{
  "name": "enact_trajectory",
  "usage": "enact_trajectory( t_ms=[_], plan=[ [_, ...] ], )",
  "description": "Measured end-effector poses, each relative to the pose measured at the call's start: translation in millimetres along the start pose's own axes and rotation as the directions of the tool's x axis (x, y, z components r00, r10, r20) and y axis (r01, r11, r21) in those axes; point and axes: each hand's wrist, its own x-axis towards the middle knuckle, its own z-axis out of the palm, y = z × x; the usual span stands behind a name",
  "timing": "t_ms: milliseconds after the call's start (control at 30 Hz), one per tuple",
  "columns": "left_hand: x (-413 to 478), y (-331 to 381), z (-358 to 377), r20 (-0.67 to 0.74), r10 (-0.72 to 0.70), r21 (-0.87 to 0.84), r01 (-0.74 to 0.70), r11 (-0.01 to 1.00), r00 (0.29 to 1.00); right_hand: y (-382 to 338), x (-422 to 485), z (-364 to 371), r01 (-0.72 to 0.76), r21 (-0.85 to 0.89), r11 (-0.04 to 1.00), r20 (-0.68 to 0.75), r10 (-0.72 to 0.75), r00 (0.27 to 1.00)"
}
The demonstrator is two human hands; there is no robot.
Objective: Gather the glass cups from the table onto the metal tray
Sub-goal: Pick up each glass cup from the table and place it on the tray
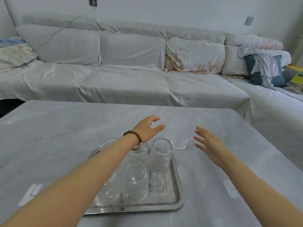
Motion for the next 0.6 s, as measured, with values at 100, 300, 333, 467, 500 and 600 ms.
enact_trajectory(
  t_ms=[100,300,333,467,500,600],
  plan=[
    [31,15,24,0.07,-0.018,0.034,0.015,0.999,0.997,9,16,-9,-0.094,0.046,0.995,0.046,0.091,0.995],
    [80,26,67,0.199,-0.053,0.123,0.029,0.992,0.979,26,34,-12,-0.137,0.099,0.986,0.133,0.123,0.983],
    [86,24,73,0.207,-0.051,0.146,0.02,0.989,0.977,29,35,-11,-0.13,0.094,0.987,0.132,0.117,0.984],
    [99,19,85,0.181,-0.034,0.172,0.003,0.985,0.983,38,39,-13,-0.112,0.08,0.99,0.14,0.1,0.985],
    [100,18,86,0.17,-0.028,0.169,-0.001,0.986,0.985,40,40,-14,-0.11,0.075,0.991,0.148,0.098,0.984],
    [98,17,82,0.145,-0.016,0.113,0.0,0.994,0.989,37,37,-16,-0.088,0.052,0.995,0.181,0.078,0.98]
  ],
)
